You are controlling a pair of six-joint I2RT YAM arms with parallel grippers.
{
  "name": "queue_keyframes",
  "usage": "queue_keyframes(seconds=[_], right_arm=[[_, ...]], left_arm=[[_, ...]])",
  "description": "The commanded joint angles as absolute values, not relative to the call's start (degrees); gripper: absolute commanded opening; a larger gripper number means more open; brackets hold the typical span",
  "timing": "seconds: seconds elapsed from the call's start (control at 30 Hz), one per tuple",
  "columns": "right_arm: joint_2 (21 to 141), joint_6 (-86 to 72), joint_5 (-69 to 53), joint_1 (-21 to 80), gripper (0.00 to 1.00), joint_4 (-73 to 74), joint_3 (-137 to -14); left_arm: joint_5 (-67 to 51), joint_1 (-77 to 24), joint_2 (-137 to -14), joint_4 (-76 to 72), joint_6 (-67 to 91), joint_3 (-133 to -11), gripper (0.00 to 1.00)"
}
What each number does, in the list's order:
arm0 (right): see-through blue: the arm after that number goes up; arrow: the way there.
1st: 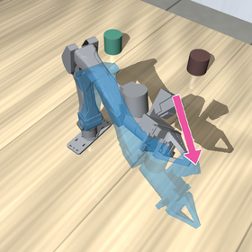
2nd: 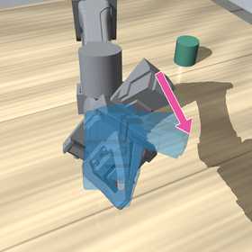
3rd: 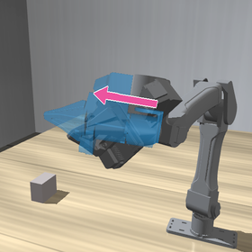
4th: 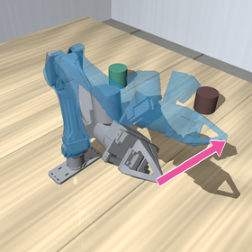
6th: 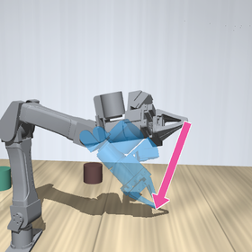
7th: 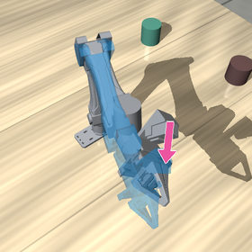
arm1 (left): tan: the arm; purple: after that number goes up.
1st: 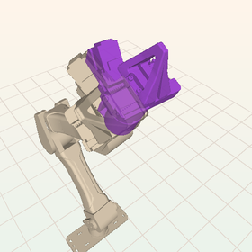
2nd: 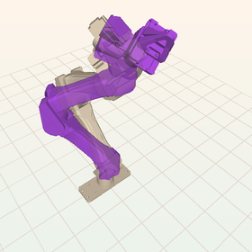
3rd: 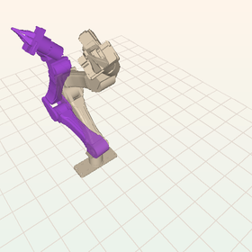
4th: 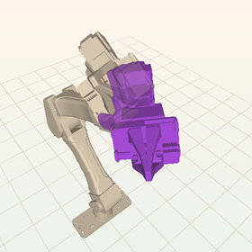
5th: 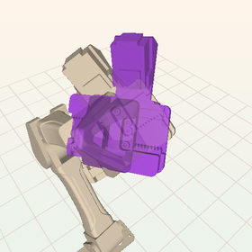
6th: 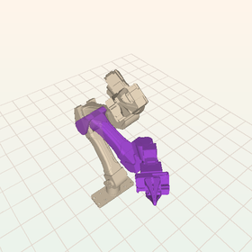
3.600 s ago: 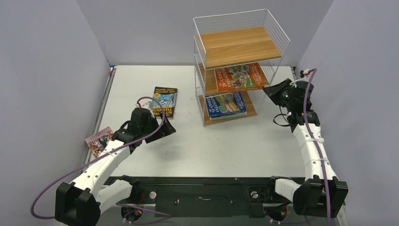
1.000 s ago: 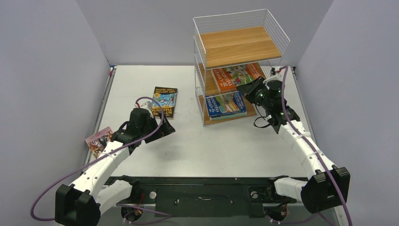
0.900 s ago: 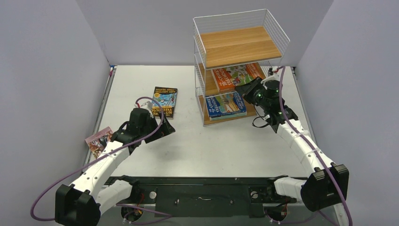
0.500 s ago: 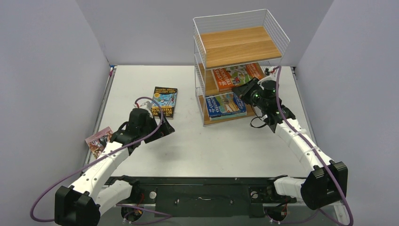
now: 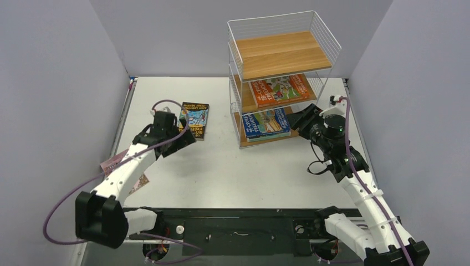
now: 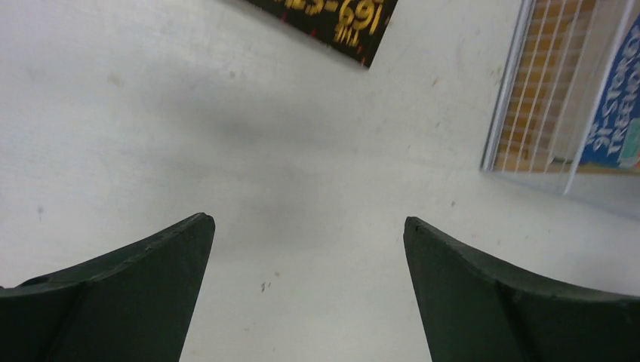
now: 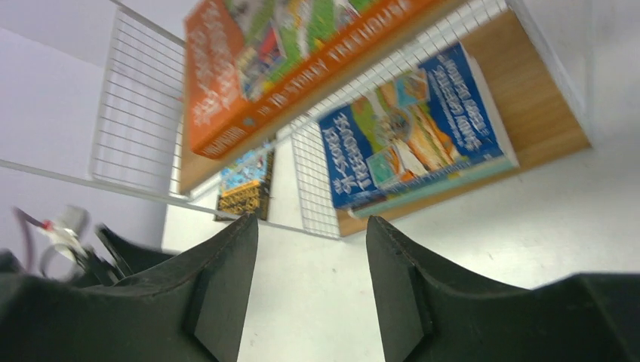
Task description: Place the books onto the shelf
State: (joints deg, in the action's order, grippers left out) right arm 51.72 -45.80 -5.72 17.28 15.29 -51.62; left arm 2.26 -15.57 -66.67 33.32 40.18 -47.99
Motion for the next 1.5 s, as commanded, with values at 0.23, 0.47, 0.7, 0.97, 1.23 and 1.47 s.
queue_keyframes(seconds=[0.23,0.47,0.7,0.97,1.23,1.47], right_arm=[[46.5,-43.9,-1.8,16.2,0.52,23.2,-49.0],[45.1,-43.1,-0.9,16.0,0.52,27.1,-49.5],[47.6,-43.7,-2.0,16.1,0.52,27.2,-49.0],[51.5,-44.0,-2.6,16.0,0.52,25.5,-49.4],[52.8,-44.2,-3.4,16.0,0.52,24.4,-49.4],[53.1,-44.9,-4.3,16.1,0.51,23.2,-48.7]], left_arm=[[14.5,-9.5,-103.3,36.3,32.2,-91.8,0.96],[15.4,-8.6,-125.4,43.3,33.8,-117.9,0.94],[19.5,-8.3,-139.4,48.2,36.6,-134.6,0.92],[17.7,-8.3,-144.5,48.0,40.6,-136.3,0.86],[14.2,-8.3,-146.1,50.0,41.8,-135.2,0.75],[13.3,-9.8,-139.1,48.6,39.2,-122.5,0.63]])
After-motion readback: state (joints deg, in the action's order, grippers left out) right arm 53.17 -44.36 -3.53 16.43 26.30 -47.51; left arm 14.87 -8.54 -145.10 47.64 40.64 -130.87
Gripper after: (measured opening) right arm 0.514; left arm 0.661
